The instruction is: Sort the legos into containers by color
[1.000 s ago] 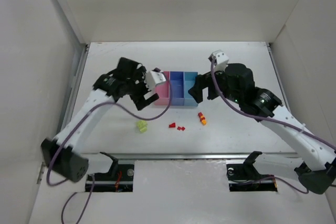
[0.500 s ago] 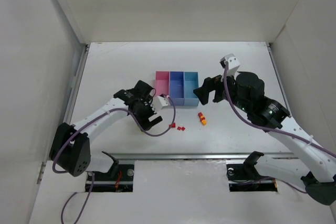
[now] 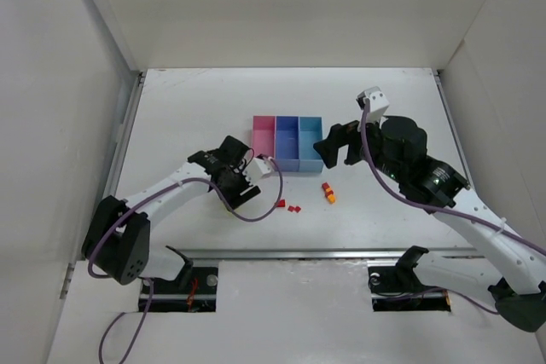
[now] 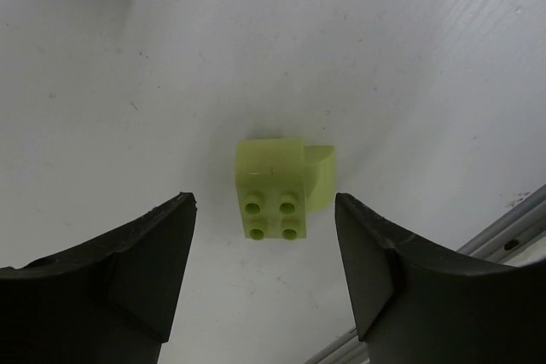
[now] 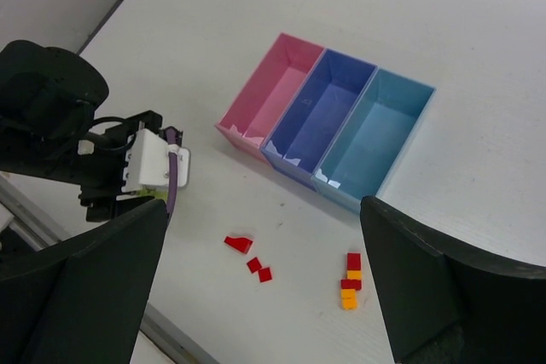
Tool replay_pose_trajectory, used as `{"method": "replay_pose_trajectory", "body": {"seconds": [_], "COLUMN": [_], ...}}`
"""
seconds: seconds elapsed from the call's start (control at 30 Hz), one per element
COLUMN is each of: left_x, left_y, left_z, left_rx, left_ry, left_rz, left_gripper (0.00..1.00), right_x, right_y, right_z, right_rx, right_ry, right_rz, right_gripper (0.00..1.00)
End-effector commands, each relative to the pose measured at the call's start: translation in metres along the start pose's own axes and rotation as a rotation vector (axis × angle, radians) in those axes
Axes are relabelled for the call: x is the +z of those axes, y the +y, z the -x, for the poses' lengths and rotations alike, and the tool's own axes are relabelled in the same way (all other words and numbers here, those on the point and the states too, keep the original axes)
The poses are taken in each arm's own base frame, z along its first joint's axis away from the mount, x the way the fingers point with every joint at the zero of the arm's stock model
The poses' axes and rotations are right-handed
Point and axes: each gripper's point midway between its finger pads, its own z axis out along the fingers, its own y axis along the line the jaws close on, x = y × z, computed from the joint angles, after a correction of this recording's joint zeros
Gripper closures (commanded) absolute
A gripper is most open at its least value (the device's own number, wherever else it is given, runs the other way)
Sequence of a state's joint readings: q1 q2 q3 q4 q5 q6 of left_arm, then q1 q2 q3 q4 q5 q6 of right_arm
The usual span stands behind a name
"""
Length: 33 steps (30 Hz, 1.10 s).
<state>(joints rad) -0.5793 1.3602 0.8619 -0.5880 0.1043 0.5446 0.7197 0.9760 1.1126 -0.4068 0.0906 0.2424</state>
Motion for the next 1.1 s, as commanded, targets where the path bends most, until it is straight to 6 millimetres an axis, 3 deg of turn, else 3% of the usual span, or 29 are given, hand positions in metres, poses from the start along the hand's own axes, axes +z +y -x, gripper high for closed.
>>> {"method": "replay_pose_trajectory", "body": {"seconds": [0.0,0.23,0.33,0.37,0.4,0.5,0.53,0.63,0.77,0.83,0.97,1.03,1.07], "left_x": [0.004,0.010,0.012,0.012,0.012,0.010,0.010,0.007,0.005,-0.001,-0.034,-0.055,-0.060], "left_y": [-0.008,-0.011,-0.012,-0.012,-0.012,-0.011,-0.011,-0.011,-0.015,-0.016,-0.009,-0.005,-0.005], "left_z": [-0.010,-0.023,-0.025,-0.025,-0.025,-0.021,-0.021,-0.016,-0.011,0.001,0.033,0.047,0.053], "left_rx": [-0.012,-0.038,-0.047,-0.047,-0.047,-0.055,-0.055,-0.072,-0.093,-0.105,-0.100,-0.101,-0.105], "left_ry": [0.026,0.064,0.065,0.065,0.065,0.056,0.055,0.036,0.022,-0.009,-0.137,-0.200,-0.224], "left_rz": [-0.058,-0.069,-0.069,-0.069,-0.069,-0.064,-0.064,-0.063,-0.091,-0.106,-0.090,-0.072,-0.071], "left_gripper": [0.36,0.39,0.46,0.50,0.60,0.73,0.84,1.00,1.00,1.00,1.00,1.00,1.00], "right_x": [-0.003,-0.010,-0.009,-0.009,-0.012,-0.012,-0.012,-0.011,-0.011,-0.011,-0.012,-0.011,-0.011], "right_y": [-0.001,-0.004,-0.004,-0.004,-0.005,-0.005,-0.005,-0.006,-0.001,0.003,0.027,0.034,0.028], "right_z": [0.019,0.023,0.018,0.018,0.019,0.019,0.019,0.015,0.013,0.015,0.023,0.034,0.041], "right_rx": [0.007,0.009,0.008,0.008,0.008,0.008,0.008,0.007,0.016,0.027,0.046,0.095,0.117], "right_ry": [-0.074,-0.097,-0.086,-0.086,-0.089,-0.089,-0.089,-0.080,-0.072,-0.077,-0.083,-0.097,-0.120], "right_rz": [-0.009,-0.021,-0.015,-0.015,-0.024,-0.024,-0.024,-0.026,0.004,0.020,0.144,0.161,0.122], "right_gripper": [0.00,0.00,0.00,0.00,0.00,0.00,0.00,0.00,0.00,0.00,0.00,0.00,0.00]}}
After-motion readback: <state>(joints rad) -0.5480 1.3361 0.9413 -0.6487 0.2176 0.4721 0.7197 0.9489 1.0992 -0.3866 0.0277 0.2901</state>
